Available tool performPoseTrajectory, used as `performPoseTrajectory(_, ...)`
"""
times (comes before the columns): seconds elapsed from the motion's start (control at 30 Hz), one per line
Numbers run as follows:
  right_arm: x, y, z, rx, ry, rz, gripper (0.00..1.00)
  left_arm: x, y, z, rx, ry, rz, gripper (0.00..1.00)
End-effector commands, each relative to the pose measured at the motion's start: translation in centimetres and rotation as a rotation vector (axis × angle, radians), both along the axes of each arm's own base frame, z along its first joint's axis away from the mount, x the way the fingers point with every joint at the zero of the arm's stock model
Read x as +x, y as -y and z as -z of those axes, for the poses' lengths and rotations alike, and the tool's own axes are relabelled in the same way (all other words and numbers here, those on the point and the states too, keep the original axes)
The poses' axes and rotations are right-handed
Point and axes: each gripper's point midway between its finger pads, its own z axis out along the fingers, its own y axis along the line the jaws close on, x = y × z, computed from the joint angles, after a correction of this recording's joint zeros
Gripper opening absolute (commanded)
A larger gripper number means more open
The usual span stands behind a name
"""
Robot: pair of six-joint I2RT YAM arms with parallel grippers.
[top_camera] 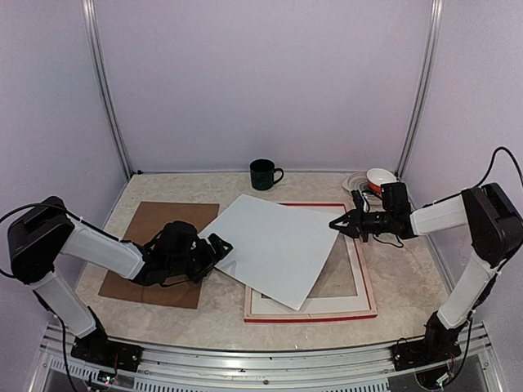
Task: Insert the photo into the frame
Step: Adjust the photo on the mat board.
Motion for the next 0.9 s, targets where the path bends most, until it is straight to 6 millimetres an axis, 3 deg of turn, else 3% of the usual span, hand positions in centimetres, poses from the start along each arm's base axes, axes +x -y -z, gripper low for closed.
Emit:
performPoseTrajectory(0.0, -0.2, 0.3, -2.7, 0.029, 0.084, 0.083, 0.0, 0.0, -0.2, -0.6, -0.007, 0.03, 0.015, 0.98)
performPoseTrajectory(0.53, -4.9, 2.3, -2.8, -0.016, 0.136, 0.232, 0.0, 1.0, 1.7, -1.5, -0.039, 0.064, 0.056, 0.96)
performPoseTrajectory(0.87, -6.9, 1.9, -2.9, -0.036, 0.161, 0.295, 0.0, 2.1, 3.7, -2.4, -0.045, 0.088, 0.098, 0.96)
